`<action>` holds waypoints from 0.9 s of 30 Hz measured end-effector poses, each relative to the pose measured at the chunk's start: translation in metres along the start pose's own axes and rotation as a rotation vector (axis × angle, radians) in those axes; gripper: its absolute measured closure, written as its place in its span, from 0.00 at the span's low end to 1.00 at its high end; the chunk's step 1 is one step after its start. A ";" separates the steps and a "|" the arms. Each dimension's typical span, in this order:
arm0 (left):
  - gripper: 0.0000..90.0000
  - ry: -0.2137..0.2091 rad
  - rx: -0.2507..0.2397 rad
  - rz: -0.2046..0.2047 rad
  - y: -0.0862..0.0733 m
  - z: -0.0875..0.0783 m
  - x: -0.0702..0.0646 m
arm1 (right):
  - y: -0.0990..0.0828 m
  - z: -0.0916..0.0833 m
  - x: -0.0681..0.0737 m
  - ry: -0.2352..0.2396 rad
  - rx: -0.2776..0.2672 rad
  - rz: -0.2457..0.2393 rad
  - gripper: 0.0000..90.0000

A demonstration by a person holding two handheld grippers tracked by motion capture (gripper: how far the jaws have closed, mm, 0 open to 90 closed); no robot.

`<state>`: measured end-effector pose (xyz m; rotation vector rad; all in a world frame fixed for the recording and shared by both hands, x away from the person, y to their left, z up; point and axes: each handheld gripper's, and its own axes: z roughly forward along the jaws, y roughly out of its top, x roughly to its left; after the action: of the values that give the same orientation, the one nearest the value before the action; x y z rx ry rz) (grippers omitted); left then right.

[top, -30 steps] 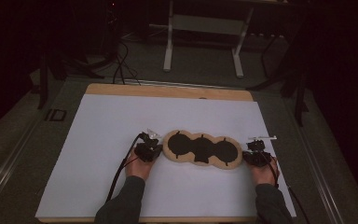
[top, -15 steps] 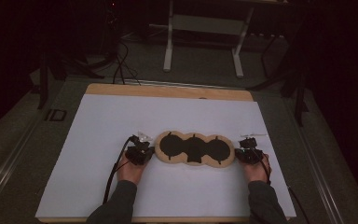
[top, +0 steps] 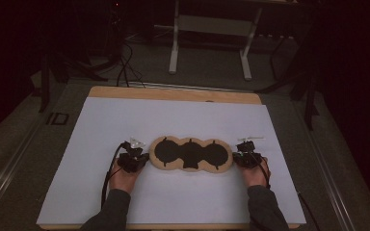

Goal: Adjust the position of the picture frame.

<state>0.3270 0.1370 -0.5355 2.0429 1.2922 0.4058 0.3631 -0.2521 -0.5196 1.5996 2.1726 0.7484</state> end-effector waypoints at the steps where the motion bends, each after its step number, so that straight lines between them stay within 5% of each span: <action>1: 1.00 0.001 0.001 0.000 -0.001 -0.001 0.001 | 0.000 0.001 0.002 -0.001 -0.003 -0.002 1.00; 27: 1.00 -0.014 -0.011 -0.020 -0.017 -0.016 0.018 | 0.006 0.008 0.023 0.034 -0.012 -0.019 1.00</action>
<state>0.3148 0.1637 -0.5371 2.0187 1.2982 0.3885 0.3650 -0.2275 -0.5213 1.5694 2.1996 0.7865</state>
